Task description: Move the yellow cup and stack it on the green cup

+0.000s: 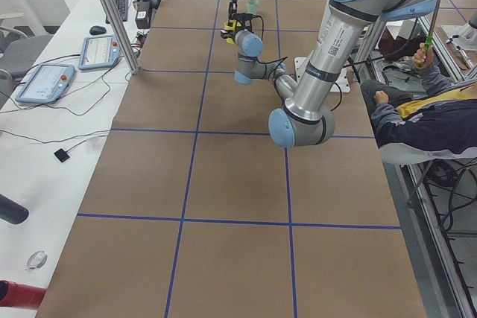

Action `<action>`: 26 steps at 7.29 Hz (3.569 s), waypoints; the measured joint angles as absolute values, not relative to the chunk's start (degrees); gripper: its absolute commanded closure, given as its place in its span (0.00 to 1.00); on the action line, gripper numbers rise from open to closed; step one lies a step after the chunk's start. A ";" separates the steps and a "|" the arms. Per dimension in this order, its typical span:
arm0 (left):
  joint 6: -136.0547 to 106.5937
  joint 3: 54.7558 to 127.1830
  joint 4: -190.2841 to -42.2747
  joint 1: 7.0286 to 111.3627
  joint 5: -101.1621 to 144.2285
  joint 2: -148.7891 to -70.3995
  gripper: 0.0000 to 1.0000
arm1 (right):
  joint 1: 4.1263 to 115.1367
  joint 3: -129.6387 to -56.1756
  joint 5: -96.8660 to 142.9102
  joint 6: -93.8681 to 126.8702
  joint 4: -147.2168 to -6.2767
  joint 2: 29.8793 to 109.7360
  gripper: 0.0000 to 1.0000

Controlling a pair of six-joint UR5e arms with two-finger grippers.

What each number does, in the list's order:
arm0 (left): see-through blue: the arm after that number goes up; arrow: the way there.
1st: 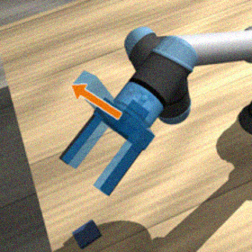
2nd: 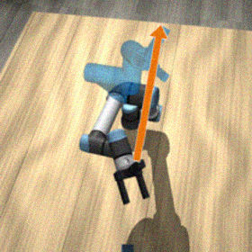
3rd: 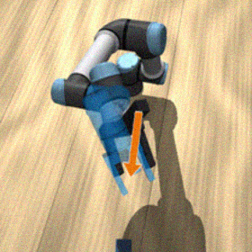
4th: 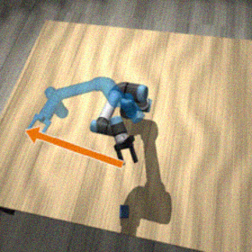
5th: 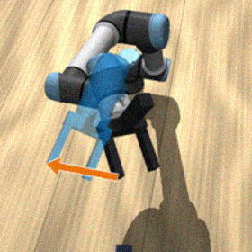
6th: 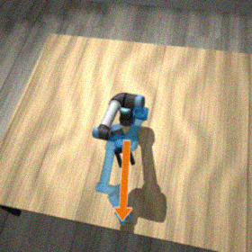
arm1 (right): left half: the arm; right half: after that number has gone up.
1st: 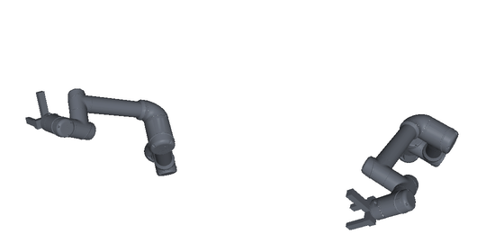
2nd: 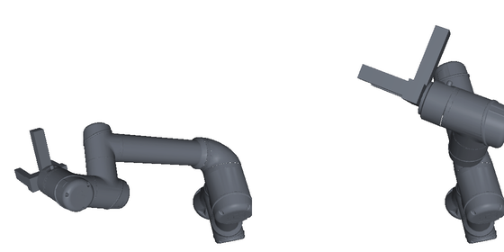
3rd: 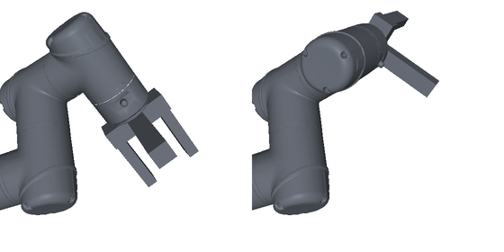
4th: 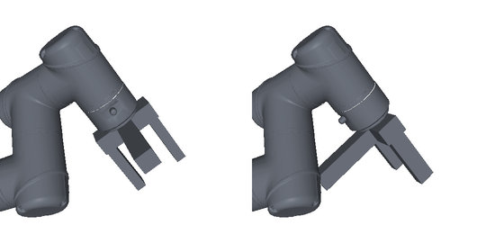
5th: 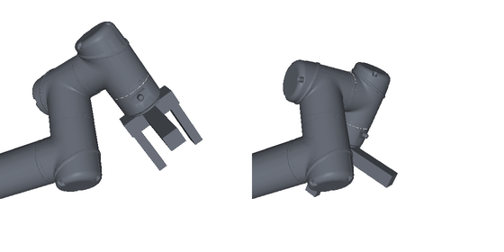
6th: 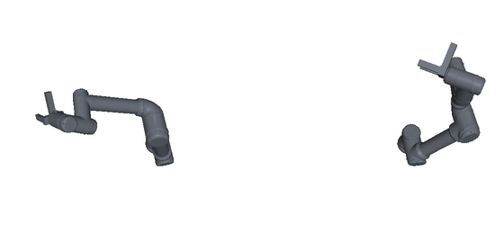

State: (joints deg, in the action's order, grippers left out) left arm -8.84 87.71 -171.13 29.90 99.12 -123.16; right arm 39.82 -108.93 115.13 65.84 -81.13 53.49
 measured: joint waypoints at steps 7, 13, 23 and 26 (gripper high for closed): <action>-9.63 86.70 -164.71 32.72 93.90 -120.57 0.01 | 52.69 -109.94 115.92 59.21 -89.85 57.62 1.00; -9.32 91.73 -124.06 48.98 101.53 -111.50 0.00 | 59.12 -112.16 118.86 49.06 -90.09 66.17 1.00; 6.46 109.79 -86.32 80.87 121.51 -85.99 0.00 | 76.90 -116.36 132.35 16.32 -89.45 86.19 1.00; 11.88 109.49 -79.57 88.13 127.17 -81.78 0.00 | 80.95 -117.41 135.34 10.55 -89.25 92.93 1.00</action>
State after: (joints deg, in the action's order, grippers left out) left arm 11.88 109.49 -79.57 88.13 127.17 -81.78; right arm 80.95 -117.41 135.34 10.55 -89.25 92.93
